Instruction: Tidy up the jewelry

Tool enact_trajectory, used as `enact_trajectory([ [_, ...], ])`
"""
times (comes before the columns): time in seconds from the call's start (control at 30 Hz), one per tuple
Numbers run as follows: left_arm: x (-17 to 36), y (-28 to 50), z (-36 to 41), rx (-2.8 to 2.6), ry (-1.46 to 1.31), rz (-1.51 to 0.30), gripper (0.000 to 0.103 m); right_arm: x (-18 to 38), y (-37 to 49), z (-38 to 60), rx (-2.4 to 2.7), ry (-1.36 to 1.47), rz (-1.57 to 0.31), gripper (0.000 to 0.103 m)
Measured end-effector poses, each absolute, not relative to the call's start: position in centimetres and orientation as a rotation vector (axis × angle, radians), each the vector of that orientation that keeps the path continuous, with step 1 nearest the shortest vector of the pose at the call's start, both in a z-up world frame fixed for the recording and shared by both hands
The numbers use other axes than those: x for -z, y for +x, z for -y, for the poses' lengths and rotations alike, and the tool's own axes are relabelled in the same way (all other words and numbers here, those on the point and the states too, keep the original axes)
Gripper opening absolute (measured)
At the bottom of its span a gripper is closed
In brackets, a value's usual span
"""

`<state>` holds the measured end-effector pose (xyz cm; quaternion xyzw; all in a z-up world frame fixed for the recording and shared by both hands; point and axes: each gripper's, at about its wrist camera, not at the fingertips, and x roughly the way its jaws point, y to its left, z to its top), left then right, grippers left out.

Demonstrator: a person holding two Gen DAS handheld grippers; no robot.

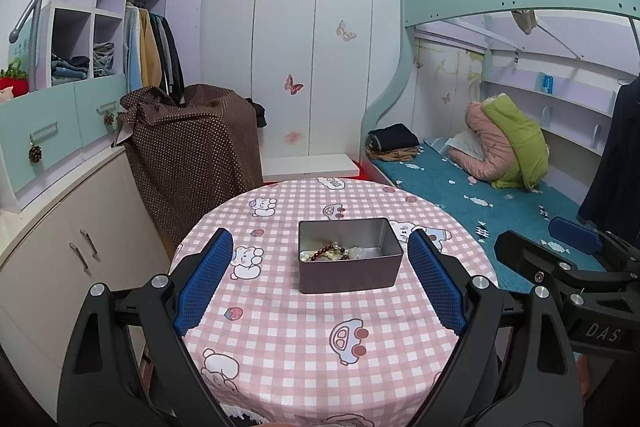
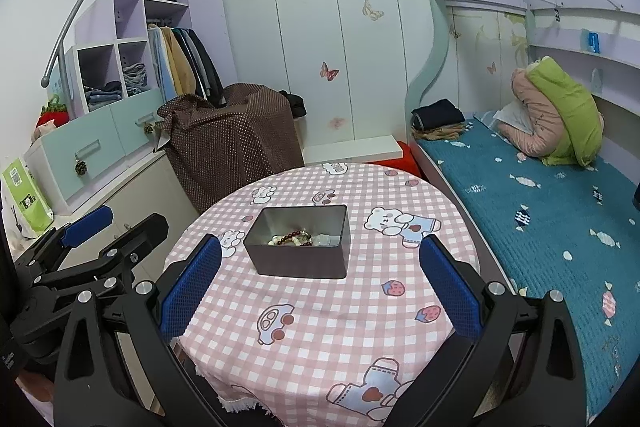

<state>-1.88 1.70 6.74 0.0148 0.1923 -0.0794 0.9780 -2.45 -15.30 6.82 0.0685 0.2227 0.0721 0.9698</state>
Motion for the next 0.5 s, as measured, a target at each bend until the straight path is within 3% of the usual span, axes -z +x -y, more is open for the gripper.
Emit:
enact_trajectory([
  [0.5,-5.91,-1.13,-1.66,0.158,0.028,-0.409,0.089,-6.37,-1.96,15.41,-0.149,0.148,-0.472,0.095],
])
